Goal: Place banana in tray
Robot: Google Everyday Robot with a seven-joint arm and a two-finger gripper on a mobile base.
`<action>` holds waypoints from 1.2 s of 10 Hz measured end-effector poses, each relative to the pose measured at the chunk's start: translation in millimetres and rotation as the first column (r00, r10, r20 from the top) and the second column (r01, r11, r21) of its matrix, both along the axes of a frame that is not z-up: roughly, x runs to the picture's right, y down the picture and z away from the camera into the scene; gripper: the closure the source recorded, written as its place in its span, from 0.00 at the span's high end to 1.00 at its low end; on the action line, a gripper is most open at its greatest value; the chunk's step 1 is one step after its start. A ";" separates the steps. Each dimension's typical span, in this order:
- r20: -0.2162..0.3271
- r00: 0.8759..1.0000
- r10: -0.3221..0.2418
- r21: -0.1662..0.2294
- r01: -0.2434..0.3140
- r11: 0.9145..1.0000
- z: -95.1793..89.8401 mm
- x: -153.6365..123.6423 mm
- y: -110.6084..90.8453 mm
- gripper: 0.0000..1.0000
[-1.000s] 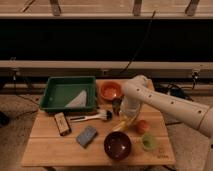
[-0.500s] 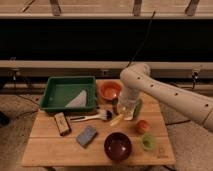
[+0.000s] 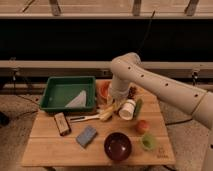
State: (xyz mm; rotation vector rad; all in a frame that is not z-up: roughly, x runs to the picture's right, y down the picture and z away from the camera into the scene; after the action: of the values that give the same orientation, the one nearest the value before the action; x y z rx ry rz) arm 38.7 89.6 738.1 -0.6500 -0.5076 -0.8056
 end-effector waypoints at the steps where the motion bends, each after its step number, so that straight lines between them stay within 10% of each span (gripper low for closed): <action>1: -0.001 1.000 0.000 -0.002 0.000 1.000 -0.2 0.3 0.1 0.00; 8: 0.000 1.000 0.002 -0.004 -0.002 1.000 0.5 1.3 0.1 0.00; 12: 0.075 0.995 -0.061 0.025 0.060 0.998 9.8 -39.5 -40.6 0.00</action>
State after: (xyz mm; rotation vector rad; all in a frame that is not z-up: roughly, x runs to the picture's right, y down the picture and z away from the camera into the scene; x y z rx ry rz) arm -0.7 49.0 747.9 -0.6182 -0.5494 -0.8946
